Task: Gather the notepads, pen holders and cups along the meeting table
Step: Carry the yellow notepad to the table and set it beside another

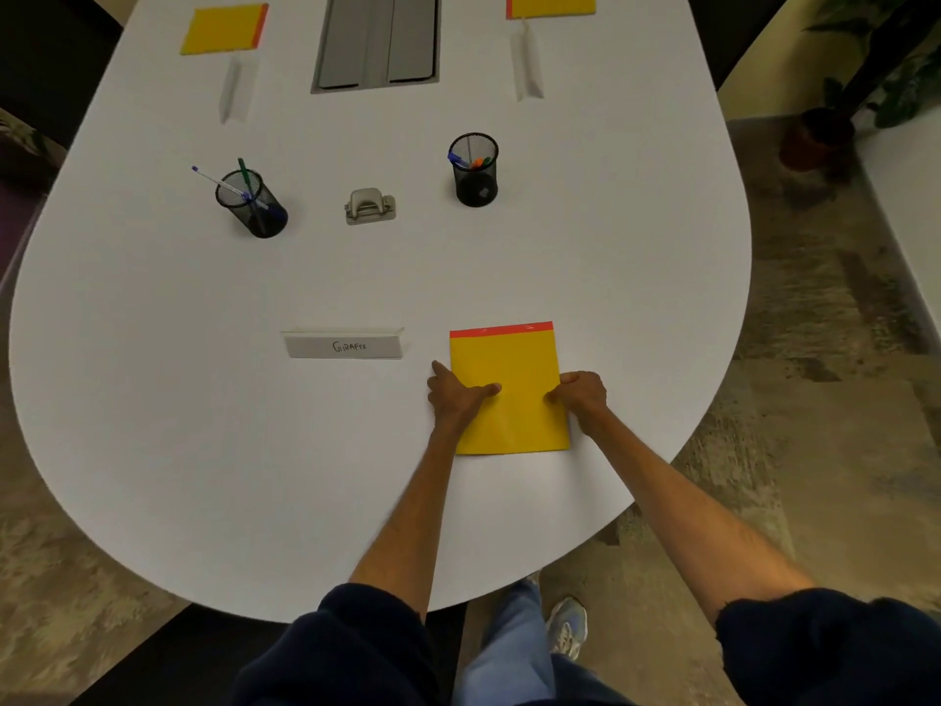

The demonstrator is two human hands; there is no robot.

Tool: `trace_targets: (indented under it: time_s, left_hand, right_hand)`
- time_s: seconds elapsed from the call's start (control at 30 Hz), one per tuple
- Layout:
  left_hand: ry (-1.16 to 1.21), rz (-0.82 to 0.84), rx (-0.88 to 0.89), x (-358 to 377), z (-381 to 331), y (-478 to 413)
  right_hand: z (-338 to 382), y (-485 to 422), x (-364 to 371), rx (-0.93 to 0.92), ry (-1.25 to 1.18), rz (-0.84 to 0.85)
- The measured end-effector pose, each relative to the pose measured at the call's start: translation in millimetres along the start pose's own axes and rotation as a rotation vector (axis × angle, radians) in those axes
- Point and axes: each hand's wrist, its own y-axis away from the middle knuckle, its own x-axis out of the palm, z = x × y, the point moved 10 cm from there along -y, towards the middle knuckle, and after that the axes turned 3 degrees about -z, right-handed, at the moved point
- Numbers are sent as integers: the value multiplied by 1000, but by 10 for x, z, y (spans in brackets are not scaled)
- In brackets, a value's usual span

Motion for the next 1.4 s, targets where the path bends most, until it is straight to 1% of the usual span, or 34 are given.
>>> trace_targets:
  time_s: [0.1,0.23,0.4,0.47,0.53,0.6,0.67,0.87,1.0,1.2,1.4]
  left_hand:
    - [37,-6,-28,8,24,20]
    - [104,-16,-60,43,85,120]
    - [101,-8,-24,48,52,188]
    - [169,-4,2,38,-66,254]
    - [289,12,44,54,-248,351]
    - [372,38,97,83,-460,452]
    - [388,53,163,89,-710,533]
    - [340,11,396,85,-1522,807]
    - [315,17,529,236,-2067,1065]
    - [255,30,685,616,-2796,1523]
    - [237,53,781,1302,-3366,2069]
  right_hand:
    - [-59,7,-14,36,-93,25]
    - [-53,88,46,107,-311,159]
    - [136,216,-213,44,-398,180]
    - [225,270,-352,11,-440,195]
    - [320,338,-505,-26,-465,194]
    - [416,404,-692,-54,-480,158]
    - [522,443,-932,-85,-487,86]
    - [826,546,-1646,-216,-428,-67]
    - [926,588,-2194,-247,-396,-187]
    - [912,645,-3048,-306,-470,-267]
    - [644,683,-4047,-335,-507,-350]
